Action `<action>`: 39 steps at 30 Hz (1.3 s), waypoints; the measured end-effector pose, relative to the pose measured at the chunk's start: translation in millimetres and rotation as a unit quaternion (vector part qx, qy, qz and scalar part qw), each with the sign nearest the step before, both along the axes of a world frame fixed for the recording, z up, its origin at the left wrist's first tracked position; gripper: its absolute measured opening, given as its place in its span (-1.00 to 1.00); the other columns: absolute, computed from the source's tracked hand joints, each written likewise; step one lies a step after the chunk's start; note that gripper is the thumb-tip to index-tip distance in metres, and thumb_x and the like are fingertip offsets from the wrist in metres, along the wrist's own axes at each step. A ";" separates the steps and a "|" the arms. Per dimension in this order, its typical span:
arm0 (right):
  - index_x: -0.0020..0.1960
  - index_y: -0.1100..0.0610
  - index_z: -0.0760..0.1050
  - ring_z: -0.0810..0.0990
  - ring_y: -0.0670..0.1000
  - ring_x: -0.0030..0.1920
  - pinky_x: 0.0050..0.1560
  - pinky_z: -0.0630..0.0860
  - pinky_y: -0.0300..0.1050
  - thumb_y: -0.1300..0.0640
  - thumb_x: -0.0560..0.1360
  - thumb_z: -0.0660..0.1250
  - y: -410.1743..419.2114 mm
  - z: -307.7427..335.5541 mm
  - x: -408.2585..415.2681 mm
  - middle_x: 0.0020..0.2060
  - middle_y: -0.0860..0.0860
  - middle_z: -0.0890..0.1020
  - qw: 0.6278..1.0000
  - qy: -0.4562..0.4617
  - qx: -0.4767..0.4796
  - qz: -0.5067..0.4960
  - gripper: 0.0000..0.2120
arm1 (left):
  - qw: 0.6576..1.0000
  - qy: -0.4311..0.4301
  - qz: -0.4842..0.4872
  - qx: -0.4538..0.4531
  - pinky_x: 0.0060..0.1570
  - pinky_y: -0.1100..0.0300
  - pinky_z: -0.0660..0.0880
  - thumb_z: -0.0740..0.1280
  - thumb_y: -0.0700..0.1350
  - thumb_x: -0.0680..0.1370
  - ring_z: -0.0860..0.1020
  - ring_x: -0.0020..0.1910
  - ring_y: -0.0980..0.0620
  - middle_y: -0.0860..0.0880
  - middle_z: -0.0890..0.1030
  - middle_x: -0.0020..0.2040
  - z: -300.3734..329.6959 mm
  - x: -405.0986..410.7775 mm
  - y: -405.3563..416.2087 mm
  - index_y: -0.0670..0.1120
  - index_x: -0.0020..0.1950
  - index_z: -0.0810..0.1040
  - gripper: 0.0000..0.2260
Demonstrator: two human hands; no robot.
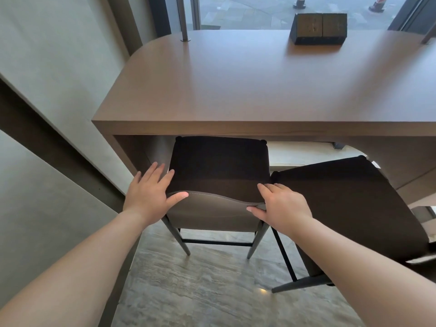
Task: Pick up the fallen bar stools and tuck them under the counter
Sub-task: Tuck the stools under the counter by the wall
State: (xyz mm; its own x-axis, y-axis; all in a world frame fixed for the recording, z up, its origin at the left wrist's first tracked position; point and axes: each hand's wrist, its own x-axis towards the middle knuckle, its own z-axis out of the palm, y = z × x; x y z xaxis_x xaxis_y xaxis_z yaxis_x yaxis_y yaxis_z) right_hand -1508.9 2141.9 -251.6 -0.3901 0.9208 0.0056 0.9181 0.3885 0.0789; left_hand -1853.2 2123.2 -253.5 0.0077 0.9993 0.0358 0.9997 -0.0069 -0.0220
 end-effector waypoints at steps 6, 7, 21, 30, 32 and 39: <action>0.25 0.07 0.51 0.57 0.06 0.06 -0.09 0.52 -0.09 -0.43 0.49 0.01 6.6 4.0 -1.4 0.04 -0.01 0.64 0.999 -0.026 0.013 0.031 -0.32 | 0.999 0.029 0.015 -0.041 0.49 -0.14 -0.09 -0.29 0.56 0.41 -0.07 0.58 -0.03 -0.04 0.17 0.59 4.0 1.5 4.3 0.09 0.57 0.15 -0.12; 0.29 0.07 0.48 0.55 0.08 0.13 -0.01 0.52 -0.06 -0.43 0.49 0.02 7.2 4.8 -1.8 0.11 0.01 0.62 0.999 -0.027 0.011 0.030 -0.30 | 0.998 0.034 0.014 -0.046 0.49 -0.15 -0.12 -0.31 0.56 0.41 -0.09 0.58 -0.03 -0.04 0.14 0.60 5.4 2.1 4.1 0.09 0.58 0.11 -0.11; 0.49 0.02 0.24 0.21 0.12 0.51 0.44 0.23 0.08 -0.29 0.53 0.21 -45.9 39.4 12.3 0.51 0.07 0.27 0.991 0.127 -0.040 -0.008 -0.36 | 0.964 -0.235 -0.115 -0.049 0.46 0.02 0.19 0.21 0.23 0.57 0.19 0.52 0.03 0.04 0.27 0.54 43.7 101.5 -36.0 0.06 0.52 0.28 -0.45; 0.42 0.01 0.35 0.38 0.01 0.35 0.24 0.41 -0.07 -0.21 0.55 0.22 -107.6 70.0 79.1 0.40 -0.07 0.37 0.961 0.251 -0.058 -0.099 -0.48 | 0.898 -0.418 -0.132 -0.042 0.15 0.35 0.30 0.28 0.08 0.58 0.39 0.23 0.23 0.17 0.49 0.25 71.3 188.3 -60.1 0.05 0.37 0.46 -0.64; 0.41 0.00 0.36 0.40 -0.02 0.31 0.21 0.44 -0.07 -0.23 0.55 0.21 -115.7 74.3 103.6 0.37 -0.11 0.38 0.958 0.255 -0.066 -0.112 -0.49 | 0.890 -0.429 -0.146 -0.047 0.09 0.42 0.28 0.28 0.08 0.57 0.41 0.20 0.24 0.21 0.48 0.20 72.9 209.3 -68.4 0.05 0.36 0.47 -0.64; 0.28 -0.06 0.46 0.53 -0.17 0.08 0.04 0.42 -0.21 -0.22 0.53 0.26 -113.7 81.0 190.3 0.15 -0.15 0.56 0.903 0.370 -0.108 -0.189 -0.60 | 0.847 -0.513 -0.099 -0.099 0.01 0.43 0.41 0.29 0.04 0.58 0.50 0.15 0.25 0.18 0.54 0.20 77.0 291.8 -101.4 0.11 0.33 0.47 -0.69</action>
